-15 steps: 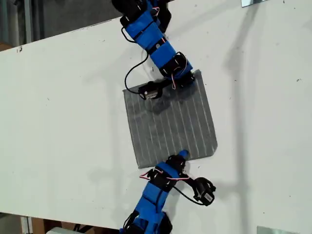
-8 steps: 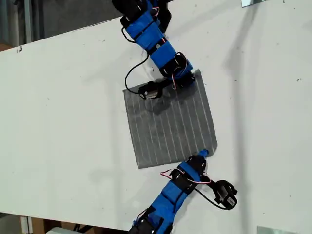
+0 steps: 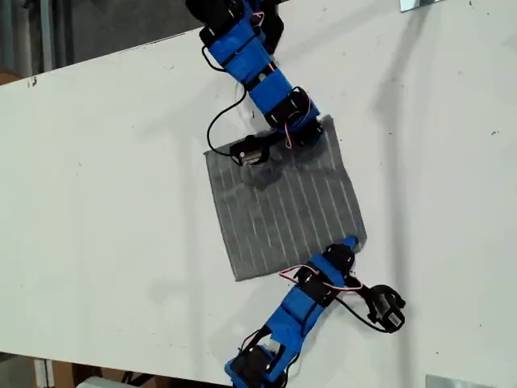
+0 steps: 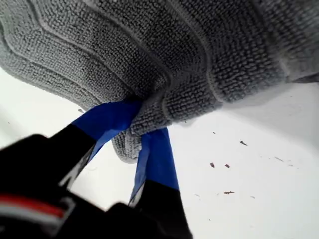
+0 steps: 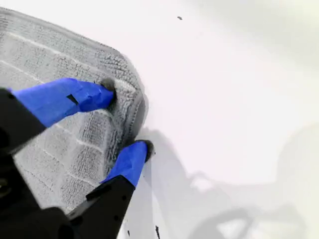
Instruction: Grasp corners of a square towel and fold twice.
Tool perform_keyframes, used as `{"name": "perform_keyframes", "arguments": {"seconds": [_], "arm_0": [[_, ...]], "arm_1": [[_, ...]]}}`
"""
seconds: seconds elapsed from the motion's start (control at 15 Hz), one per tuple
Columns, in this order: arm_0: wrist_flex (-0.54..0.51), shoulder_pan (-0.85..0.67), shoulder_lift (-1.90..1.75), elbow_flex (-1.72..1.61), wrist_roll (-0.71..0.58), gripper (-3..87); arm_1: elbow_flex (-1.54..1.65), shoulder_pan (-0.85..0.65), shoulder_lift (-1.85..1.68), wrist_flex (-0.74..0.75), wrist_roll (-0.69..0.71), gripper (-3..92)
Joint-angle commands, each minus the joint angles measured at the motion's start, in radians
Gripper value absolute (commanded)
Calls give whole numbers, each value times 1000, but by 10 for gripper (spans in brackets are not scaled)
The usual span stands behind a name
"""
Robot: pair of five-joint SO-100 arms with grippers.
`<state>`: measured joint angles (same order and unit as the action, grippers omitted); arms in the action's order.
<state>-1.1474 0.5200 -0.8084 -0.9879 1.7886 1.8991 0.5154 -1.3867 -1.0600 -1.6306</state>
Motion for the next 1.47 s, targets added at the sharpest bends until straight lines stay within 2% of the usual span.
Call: {"name": "perform_keyframes", "arguments": {"seconds": [0.0, 0.27, 0.47, 0.73, 0.93, 1.07, 1.2, 1.4], "arm_0": [[54, 17, 18, 40, 14, -1], [-11, 23, -74, 75, -48, -1], [21, 18, -198, 78, -225, -1], [-11, 0, -367, 61, -341, -1], [-49, -37, -477, -9, -350, -1], [-109, -92, -552, -92, -318, -1], [-241, -184, -572, -149, -259, -1], [-201, -310, -709, -359, -324, -1]], "arm_1": [[-21, 25, -3, -3, 6, -1], [-169, 35, -9, -153, 12, -1], [-391, 37, -48, -365, 48, -1], [-413, -31, -144, -380, 126, -1], [-391, -141, -195, -380, 213, -1], [-350, -262, -272, -370, 311, -1], [-350, -365, -357, -360, 408, -1], [-348, -526, -408, -351, 506, -1]]}}
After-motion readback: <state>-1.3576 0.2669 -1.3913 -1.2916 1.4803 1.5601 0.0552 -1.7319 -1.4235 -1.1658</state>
